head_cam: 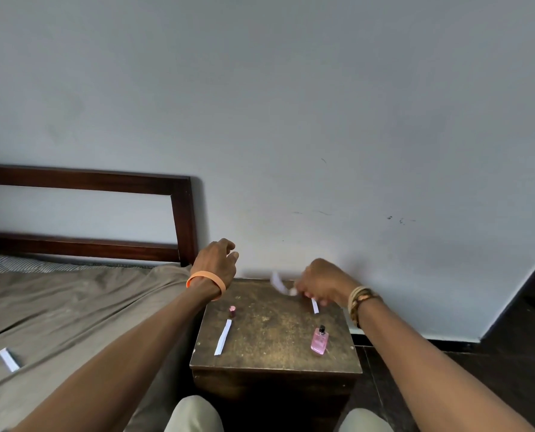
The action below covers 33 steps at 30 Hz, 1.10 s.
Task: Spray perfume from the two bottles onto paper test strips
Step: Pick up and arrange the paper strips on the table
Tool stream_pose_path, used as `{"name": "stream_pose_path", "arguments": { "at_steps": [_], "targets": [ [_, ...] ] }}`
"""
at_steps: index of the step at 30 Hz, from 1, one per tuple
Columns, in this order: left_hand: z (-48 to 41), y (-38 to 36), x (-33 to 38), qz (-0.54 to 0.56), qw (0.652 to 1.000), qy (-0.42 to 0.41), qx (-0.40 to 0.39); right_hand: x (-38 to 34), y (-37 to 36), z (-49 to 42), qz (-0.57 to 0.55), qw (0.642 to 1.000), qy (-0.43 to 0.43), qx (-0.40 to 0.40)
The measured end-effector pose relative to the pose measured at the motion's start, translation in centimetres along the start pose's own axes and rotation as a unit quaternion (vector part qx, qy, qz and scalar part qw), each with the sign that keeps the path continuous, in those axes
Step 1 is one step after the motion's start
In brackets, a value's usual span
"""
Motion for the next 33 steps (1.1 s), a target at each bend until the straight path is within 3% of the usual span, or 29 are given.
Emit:
{"name": "stream_pose_path", "arguments": {
  "at_steps": [1, 2, 3, 4, 7, 8, 9, 10, 11, 12, 16, 21, 23, 24, 26, 27, 28, 29, 30, 31, 32, 33],
  "targets": [
    [0.0, 0.0, 0.0, 0.002, 1.0, 0.0, 0.0, 0.6, -0.2, 0.0, 0.112, 0.993, 0.0, 0.026],
    [-0.1, 0.0, 0.1, 0.004, 1.0, -0.001, 0.0, 0.8, -0.5, 0.0, 0.087, 0.996, 0.003, 0.018],
    [0.0, -0.1, 0.1, 0.004, 1.0, -0.001, 0.0, 0.6, -0.6, 0.3, -0.034, 0.999, 0.017, -0.003],
    [0.0, -0.1, 0.1, 0.004, 1.0, -0.001, -0.001, 0.2, -0.6, 0.7, -0.187, 0.981, 0.03, -0.044],
    [0.1, -0.4, 0.1, 0.0, 1.0, -0.002, -0.006, -1.9, 0.6, 2.1, -0.484, 0.855, 0.07, -0.174],
    [0.1, -0.5, 0.1, 0.0, 1.0, -0.001, -0.008, -1.9, 0.7, 1.8, -0.489, 0.854, 0.061, -0.165],
    [0.2, -0.6, 0.1, 0.0, 1.0, 0.0, -0.008, -1.3, 0.6, 1.3, -0.417, 0.9, 0.035, -0.126],
    [0.2, -0.6, 0.1, -0.001, 1.0, 0.002, -0.009, -0.4, 0.4, 0.7, -0.272, 0.959, 0.012, -0.073],
    [0.3, -0.8, 0.1, -0.001, 1.0, 0.004, -0.01, 0.6, 0.3, 0.3, -0.152, 0.988, -0.01, -0.016],
    [0.3, -0.9, 0.0, 0.001, 1.0, 0.003, -0.012, 1.3, 0.0, -0.1, -0.108, 0.994, -0.019, 0.005],
    [0.5, -1.2, -0.3, 0.0, 1.0, -0.001, -0.013, 2.2, -0.6, 0.0, -0.262, 0.964, -0.039, -0.014],
    [0.4, -1.4, -0.5, -0.005, 1.0, 0.0, -0.015, 2.1, -0.6, 0.3, -0.212, 0.977, -0.033, -0.01],
    [0.4, -1.5, -0.6, -0.006, 1.0, -0.001, -0.014, 1.4, -0.4, 0.8, -0.258, 0.965, -0.005, -0.054],
    [0.4, -1.5, -0.6, -0.007, 1.0, -0.001, -0.015, 0.7, -0.4, 1.2, -0.331, 0.937, 0.026, -0.106],
    [0.3, -1.6, -0.7, -0.005, 1.0, -0.001, -0.017, -0.9, -0.1, 2.1, -0.503, 0.839, 0.067, -0.197],
    [0.3, -1.8, -0.7, -0.004, 1.0, 0.0, -0.019, -0.8, 0.0, 1.8, -0.511, 0.835, 0.063, -0.194],
    [0.3, -1.8, -0.7, -0.004, 1.0, 0.0, -0.02, -0.3, -0.2, 1.2, -0.443, 0.88, 0.043, -0.165],
    [0.4, -1.9, -0.7, -0.006, 1.0, 0.0, -0.021, 0.6, -0.6, 0.7, -0.289, 0.95, 0.018, -0.121],
    [0.5, -1.9, -0.7, -0.006, 1.0, -0.001, -0.022, 1.4, -0.9, 0.3, -0.132, 0.988, -0.001, -0.077],
    [0.5, -2.0, -0.7, -0.004, 1.0, -0.001, -0.021, 1.8, -1.1, 0.0, -0.057, 0.997, -0.004, -0.057],
    [0.4, -2.0, -0.7, -0.002, 1.0, -0.001, -0.019, 1.6, -1.2, -0.1, -0.083, 0.995, 0.014, -0.061],
    [0.4, -1.9, -0.7, -0.002, 1.0, -0.001, -0.018, 1.0, -1.2, 0.1, -0.179, 0.979, 0.037, -0.086]
  ]
}}
Point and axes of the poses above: each hand's wrist, its own z-axis away from the middle knuckle, its own y-axis out of the back of the hand, x = y × z, the point moved 5 cm from there along -z, towards the middle knuckle, and after that the axes turned 2 degrees about -z, right-handed, at the moved point
